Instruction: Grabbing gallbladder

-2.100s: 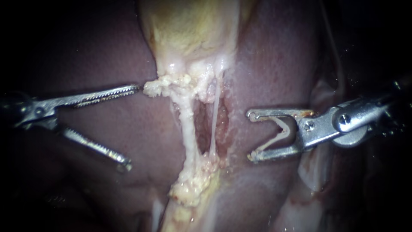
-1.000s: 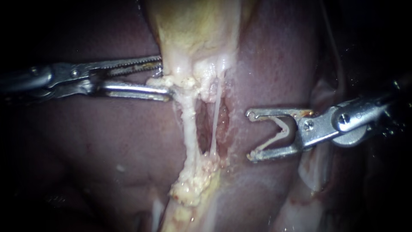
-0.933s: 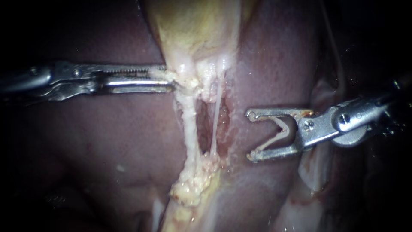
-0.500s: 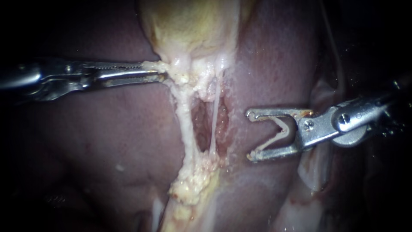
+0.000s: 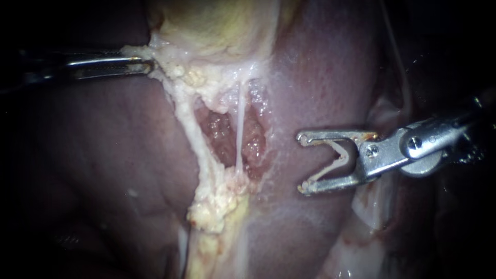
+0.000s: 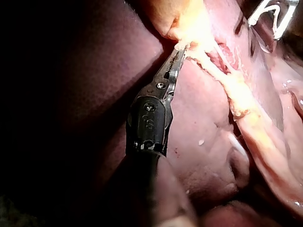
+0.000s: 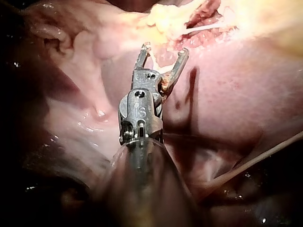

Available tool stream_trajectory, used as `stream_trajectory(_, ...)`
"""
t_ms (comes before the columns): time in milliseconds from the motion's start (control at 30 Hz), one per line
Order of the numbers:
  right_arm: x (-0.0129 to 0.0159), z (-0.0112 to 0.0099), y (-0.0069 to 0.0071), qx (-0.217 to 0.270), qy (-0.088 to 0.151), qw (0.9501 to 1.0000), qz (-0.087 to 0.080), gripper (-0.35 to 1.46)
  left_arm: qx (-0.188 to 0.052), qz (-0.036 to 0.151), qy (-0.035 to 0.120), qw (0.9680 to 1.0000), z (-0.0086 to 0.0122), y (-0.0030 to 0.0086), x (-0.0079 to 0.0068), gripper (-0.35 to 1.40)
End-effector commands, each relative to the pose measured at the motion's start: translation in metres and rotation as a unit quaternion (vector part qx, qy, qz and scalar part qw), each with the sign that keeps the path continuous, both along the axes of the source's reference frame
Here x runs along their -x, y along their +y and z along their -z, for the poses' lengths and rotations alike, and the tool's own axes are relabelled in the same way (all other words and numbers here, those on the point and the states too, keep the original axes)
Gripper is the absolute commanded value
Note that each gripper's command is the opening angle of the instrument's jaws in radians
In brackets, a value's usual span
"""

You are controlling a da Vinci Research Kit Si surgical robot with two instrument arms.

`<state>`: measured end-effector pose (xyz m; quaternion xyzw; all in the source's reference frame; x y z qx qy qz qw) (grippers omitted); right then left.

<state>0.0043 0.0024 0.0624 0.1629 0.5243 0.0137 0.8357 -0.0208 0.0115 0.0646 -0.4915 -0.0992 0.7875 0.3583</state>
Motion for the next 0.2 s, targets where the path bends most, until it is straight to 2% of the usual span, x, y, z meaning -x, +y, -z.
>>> stream_trajectory(33,0.0000,0.0000,0.0000,0.000,0.000,1.0000,0.000,0.50,0.000,0.002,0.001,1.0000,-0.0002,-0.0001,0.0002,-0.35)
stream_trajectory(200,0.0000,0.0000,0.0000,0.000,0.000,1.0000,0.000,0.50,0.001,0.003,0.002,1.0000,-0.0004,-0.0004,0.0005,-0.35)
